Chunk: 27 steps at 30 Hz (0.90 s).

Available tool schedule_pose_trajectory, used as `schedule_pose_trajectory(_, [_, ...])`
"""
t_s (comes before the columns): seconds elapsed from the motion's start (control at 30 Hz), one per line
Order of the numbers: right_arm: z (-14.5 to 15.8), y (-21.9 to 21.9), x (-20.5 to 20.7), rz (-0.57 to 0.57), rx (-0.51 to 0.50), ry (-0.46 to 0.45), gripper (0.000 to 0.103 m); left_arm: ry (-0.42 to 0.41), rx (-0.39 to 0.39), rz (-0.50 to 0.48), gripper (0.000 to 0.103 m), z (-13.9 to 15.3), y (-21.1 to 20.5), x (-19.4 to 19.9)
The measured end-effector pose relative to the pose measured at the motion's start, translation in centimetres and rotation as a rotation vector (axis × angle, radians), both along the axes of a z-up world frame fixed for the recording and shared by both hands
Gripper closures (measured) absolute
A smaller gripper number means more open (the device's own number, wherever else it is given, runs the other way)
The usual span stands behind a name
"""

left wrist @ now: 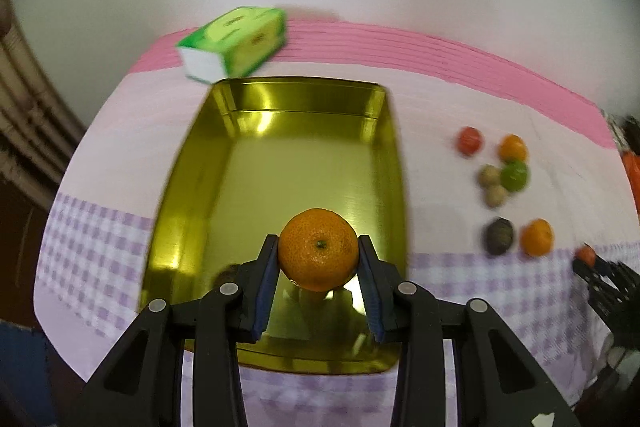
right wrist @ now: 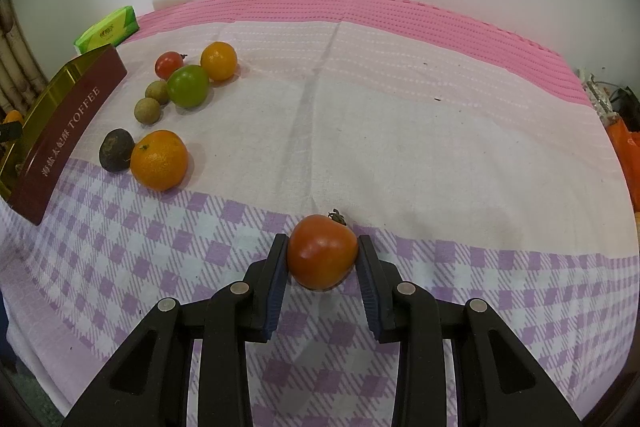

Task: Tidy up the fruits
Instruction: 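Carry the mandarin into the gold tin and open the left tool while the right tool holds the tomato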

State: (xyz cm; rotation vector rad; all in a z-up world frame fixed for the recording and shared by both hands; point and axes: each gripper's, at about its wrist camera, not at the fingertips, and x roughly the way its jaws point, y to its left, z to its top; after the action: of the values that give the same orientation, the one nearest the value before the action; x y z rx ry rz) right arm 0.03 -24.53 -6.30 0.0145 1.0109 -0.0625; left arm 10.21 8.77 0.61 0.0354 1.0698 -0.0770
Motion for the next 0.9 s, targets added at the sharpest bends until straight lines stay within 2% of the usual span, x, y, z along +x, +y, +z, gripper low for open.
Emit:
schedule_pose_trajectory(0.27, [0.0,-0.1,0.1,-0.003,0.000,-0.001,0.068,0.041,0.035,0.087,0.069,-2.4,4.1,2.4])
schedule_pose_trajectory(0.37, [0.0,-0.1,0.1,-0.004,0.001,-0.002,0.068,0.065,0.035,0.091,0.069,-3.3,4.7,2.8])
schedule_pose_trajectory(0.9, [0.0,-0.1,0.1,-0.004,0.002,0.000,0.068,0.122,0.078,0.073,0.068,-5.2,4.4,4.0])
